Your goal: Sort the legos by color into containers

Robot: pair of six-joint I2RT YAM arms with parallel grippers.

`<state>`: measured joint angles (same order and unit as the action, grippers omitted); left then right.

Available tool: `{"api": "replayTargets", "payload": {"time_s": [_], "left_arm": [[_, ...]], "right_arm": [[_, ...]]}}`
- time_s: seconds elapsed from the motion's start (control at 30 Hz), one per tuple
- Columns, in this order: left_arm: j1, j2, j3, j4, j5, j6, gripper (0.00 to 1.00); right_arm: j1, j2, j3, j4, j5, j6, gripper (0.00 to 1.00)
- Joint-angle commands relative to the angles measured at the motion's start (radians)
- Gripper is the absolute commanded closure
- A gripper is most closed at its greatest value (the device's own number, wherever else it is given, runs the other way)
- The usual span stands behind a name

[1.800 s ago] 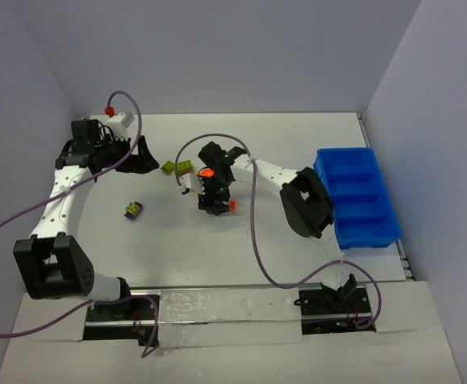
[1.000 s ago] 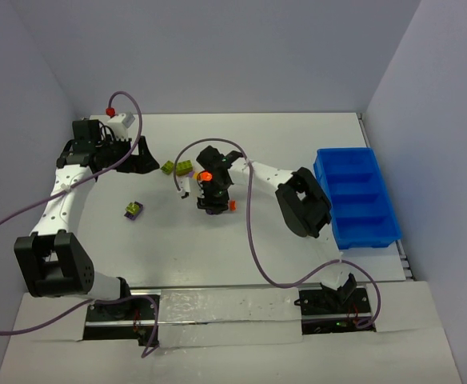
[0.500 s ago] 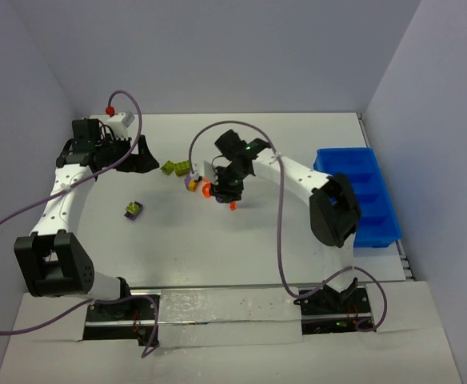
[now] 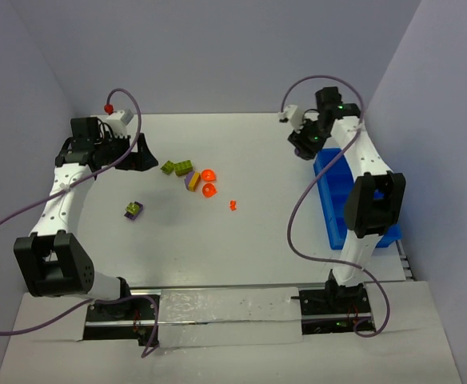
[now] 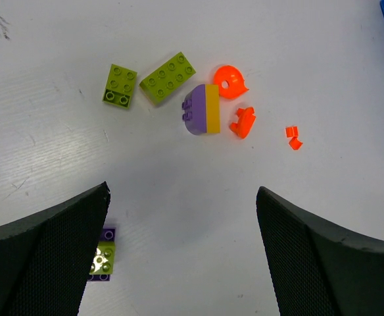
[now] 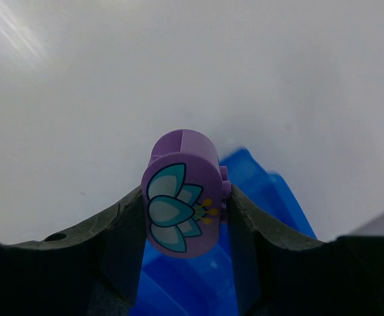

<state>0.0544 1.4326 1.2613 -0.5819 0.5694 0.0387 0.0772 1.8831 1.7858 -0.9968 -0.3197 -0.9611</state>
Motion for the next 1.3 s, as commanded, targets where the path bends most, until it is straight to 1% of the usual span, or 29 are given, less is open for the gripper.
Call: {"api": "replayTargets", "payload": {"time_s": [0.0,0.07,0.3,0.47,0.73,0.93,1.0,1.03,1.1,1.17,1.27], "left_arm": [[0.002,-0.011,0.033,0.017,0.017,0.003,0.01],[0.001,-0.005,0.035,0.016,0.024,0.003,0.01],[0.002,0.001,0.039,0.017,0.019,-0.003,0.01],[0.001,0.008,0.044,0.014,0.02,-0.007,0.01],[0.001,0.017,0.047,0.013,0.014,-0.009,0.01],[0.002,0.032,0.052,0.012,0.015,-0.013,0.01],[0.001,0.036,0.054,0.013,0.014,-0.014,0.01],[0.001,0.037,0.055,0.013,0.014,-0.014,0.01],[0.001,0.037,0.056,0.013,0.014,-0.014,0.01],[0.001,0.035,0.053,0.014,0.011,-0.013,0.01],[0.001,0.028,0.05,0.02,0.003,-0.016,0.01]], "right_arm": [[-0.117,0.006,0.068,-0.071,0.038,-0.064,0.9],[-0.165,0.019,0.079,-0.078,0.058,-0.083,0.9],[-0.254,0.07,0.071,-0.071,0.104,-0.123,0.9],[-0.272,0.088,0.042,-0.006,0.139,-0.142,0.88],[-0.274,0.132,0.05,0.035,0.189,-0.182,0.84],[-0.274,0.124,-0.008,0.092,0.229,-0.241,0.76],[-0.275,0.129,-0.016,0.103,0.242,-0.253,0.7],[-0.275,0.131,-0.016,0.102,0.244,-0.255,0.69],[-0.274,0.137,-0.023,0.104,0.249,-0.266,0.57],[-0.274,0.136,-0.032,0.117,0.255,-0.273,0.5],[-0.275,0.133,-0.034,0.122,0.255,-0.277,0.46]]}}
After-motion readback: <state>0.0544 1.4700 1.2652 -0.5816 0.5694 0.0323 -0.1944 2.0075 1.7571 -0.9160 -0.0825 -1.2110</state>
